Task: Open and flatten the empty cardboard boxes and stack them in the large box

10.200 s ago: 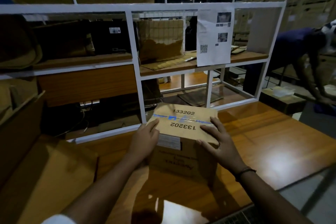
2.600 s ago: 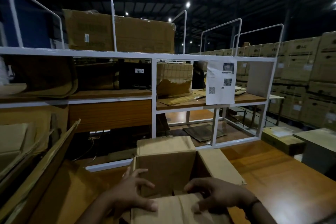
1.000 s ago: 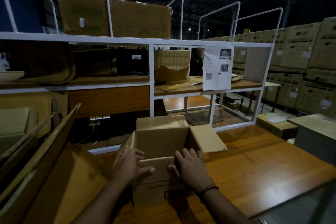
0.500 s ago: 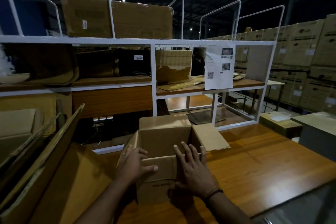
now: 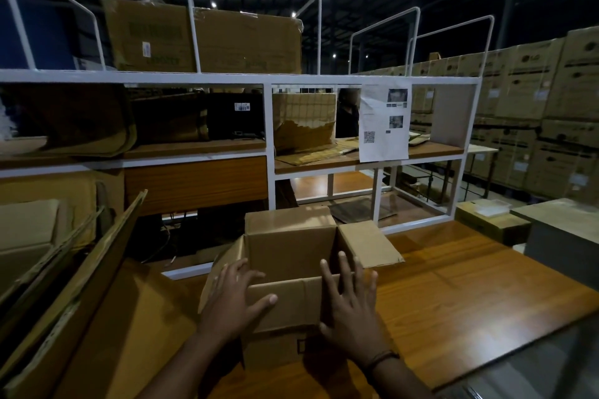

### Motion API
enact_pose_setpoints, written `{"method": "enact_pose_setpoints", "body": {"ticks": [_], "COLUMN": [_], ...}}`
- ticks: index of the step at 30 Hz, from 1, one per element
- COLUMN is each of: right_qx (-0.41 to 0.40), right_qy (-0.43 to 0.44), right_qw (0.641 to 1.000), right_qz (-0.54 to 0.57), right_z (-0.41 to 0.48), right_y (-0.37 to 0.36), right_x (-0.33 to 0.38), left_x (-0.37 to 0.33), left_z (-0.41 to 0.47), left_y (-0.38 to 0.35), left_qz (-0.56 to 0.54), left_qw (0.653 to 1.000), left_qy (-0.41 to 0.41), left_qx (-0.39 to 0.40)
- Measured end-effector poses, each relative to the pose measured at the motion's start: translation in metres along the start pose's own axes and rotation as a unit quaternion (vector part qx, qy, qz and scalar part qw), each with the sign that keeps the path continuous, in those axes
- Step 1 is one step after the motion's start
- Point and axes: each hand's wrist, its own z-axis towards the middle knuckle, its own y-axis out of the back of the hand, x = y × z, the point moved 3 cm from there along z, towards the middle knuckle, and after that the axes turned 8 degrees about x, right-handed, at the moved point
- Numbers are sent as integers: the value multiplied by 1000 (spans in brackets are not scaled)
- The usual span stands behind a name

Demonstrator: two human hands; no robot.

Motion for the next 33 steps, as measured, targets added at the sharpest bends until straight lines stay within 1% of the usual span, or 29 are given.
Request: {"method": "enact_pose_setpoints", "body": {"ticks": [2,3,5,7,9,12,14,15,17,18,19,20,21,22,24,26,27,28,31,33], "right_qx": [-15,-13,-20,-70,-149,-233,-275,-296,-328,-330,-321,-302,-276,-247,-172,-74,-37,-23,-45,-33], "right_qy": [-34,-36,-6,36,69,86,79,70,49,44,44,46,46,41,22,-3,-13,-16,-15,-16], "right_qw": [999,999,997,987,966,936,913,896,864,857,856,862,878,900,953,985,992,995,997,998], "right_qz": [32,39,77,142,198,248,292,324,378,394,403,404,389,356,248,154,119,92,64,56], "right_z": [-5,-9,-17,-24,-26,-15,-4,2,14,19,23,28,32,35,42,43,41,39,35,35], "right_y": [1,3,12,24,39,65,78,83,89,89,88,85,80,73,54,34,24,16,7,7], "right_x": [-8,-11,-13,-13,-14,-11,-8,-8,-10,-10,-10,-9,-7,-6,-6,-8,-10,-13,-18,-18], "left_x": [3,4,6,10,12,13,14,13,14,13,14,12,11,9,9,11,11,12,14,15], "left_z": [-8,-13,-20,-25,-29,-28,-28,-27,-24,-22,-20,-19,-17,-15,-10,-6,-6,-6,-10,-13], "left_y": [-2,-1,4,10,15,12,6,4,0,-2,-3,-4,-5,-7,-12,-16,-18,-20,-20,-19], "left_qz": [-36,-62,-116,-163,-227,-308,-329,-340,-400,-428,-430,-401,-363,-324,-259,-197,-160,-132,-89,-70], "left_qw": [999,995,979,954,927,904,896,890,865,855,860,879,902,921,949,971,981,987,993,994], "left_qy": [9,5,-10,-19,-8,4,3,2,5,5,3,8,17,26,38,51,56,60,64,58], "left_qx": [-39,-75,-167,-250,-297,-297,-298,-304,-302,-292,-277,-258,-234,-214,-177,-123,-94,-71,-49,-51]}}
